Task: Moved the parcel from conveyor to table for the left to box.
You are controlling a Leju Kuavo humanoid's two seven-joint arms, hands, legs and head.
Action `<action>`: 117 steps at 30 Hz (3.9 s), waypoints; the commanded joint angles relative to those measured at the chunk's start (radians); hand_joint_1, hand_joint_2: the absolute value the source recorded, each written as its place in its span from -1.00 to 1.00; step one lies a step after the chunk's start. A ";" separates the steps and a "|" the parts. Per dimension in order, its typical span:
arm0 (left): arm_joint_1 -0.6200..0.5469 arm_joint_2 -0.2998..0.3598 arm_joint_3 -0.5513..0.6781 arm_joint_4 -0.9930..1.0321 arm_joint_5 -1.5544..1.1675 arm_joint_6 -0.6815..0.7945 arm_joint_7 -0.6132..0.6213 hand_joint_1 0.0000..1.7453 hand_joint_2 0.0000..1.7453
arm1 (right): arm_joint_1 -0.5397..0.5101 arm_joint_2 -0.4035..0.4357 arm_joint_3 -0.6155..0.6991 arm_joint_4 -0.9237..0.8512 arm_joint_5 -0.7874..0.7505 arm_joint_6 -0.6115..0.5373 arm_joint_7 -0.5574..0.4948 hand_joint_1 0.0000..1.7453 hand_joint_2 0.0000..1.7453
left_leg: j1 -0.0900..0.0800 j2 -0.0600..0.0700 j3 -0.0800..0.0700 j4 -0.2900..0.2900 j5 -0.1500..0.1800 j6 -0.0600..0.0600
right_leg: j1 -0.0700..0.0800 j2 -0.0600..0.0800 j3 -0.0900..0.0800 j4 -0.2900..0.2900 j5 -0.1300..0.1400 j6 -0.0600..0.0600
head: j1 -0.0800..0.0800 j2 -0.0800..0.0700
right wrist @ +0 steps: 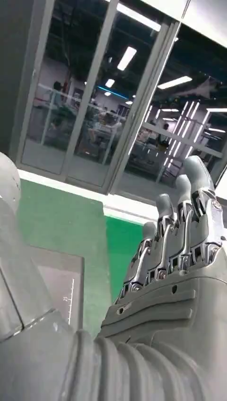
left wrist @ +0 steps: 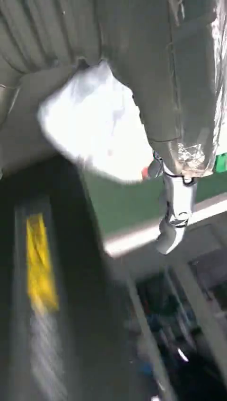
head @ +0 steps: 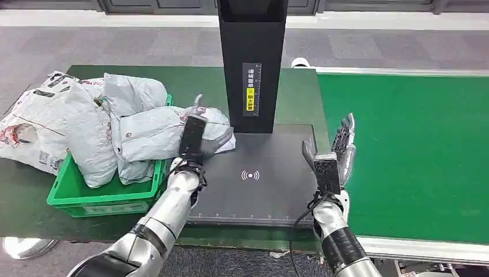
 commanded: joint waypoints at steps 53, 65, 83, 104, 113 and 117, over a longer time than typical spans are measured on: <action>-0.407 0.284 -0.368 0.201 -0.955 0.129 0.818 1.00 1.00 | 0.187 -0.027 -0.104 -0.304 0.090 0.163 0.106 -1.00 1.00 | 0.002 0.008 -0.003 0.000 0.004 -0.006 | 0.005 0.009 -0.007 0.001 0.006 -0.005 | 0.000 0.000; -0.385 0.353 -0.257 0.150 -1.032 0.217 0.863 1.00 1.00 | 0.175 -0.027 -0.105 -0.285 0.084 0.171 0.109 -1.00 1.00 | 0.004 0.008 -0.004 0.000 0.004 -0.006 | 0.006 0.009 -0.006 -0.001 0.007 -0.005 | 0.000 0.000; -0.217 0.763 -0.242 -0.037 -1.109 0.108 1.079 1.00 1.00 | 0.223 -0.015 -0.129 -0.289 0.079 0.212 0.103 -1.00 1.00 | 0.008 0.015 -0.003 -0.002 0.004 -0.009 | 0.011 0.017 -0.008 -0.001 0.007 -0.008 | 0.000 0.000; -0.365 0.491 -0.185 0.375 -1.007 -0.566 0.395 -1.00 1.00 | 0.237 -0.044 -0.191 -0.302 0.052 0.308 0.125 -1.00 1.00 | 0.008 0.002 -0.006 -0.001 0.007 -0.009 | 0.011 0.002 -0.007 -0.002 0.007 -0.009 | 0.000 0.000; -0.339 0.434 -0.200 0.372 -1.013 -0.516 0.410 -1.00 1.00 | 0.266 -0.041 -0.193 -0.329 0.065 0.313 0.136 -1.00 1.00 | 0.007 0.003 -0.006 -0.001 0.008 -0.010 | 0.009 0.006 -0.008 -0.001 0.008 -0.009 | 0.000 0.000; -0.340 0.436 -0.204 0.374 -1.016 -0.516 0.412 -1.00 1.00 | 0.268 -0.043 -0.192 -0.332 0.068 0.316 0.137 -1.00 1.00 | 0.007 0.003 -0.006 -0.001 0.008 -0.010 | 0.010 0.005 -0.007 -0.002 0.009 -0.009 | 0.000 0.000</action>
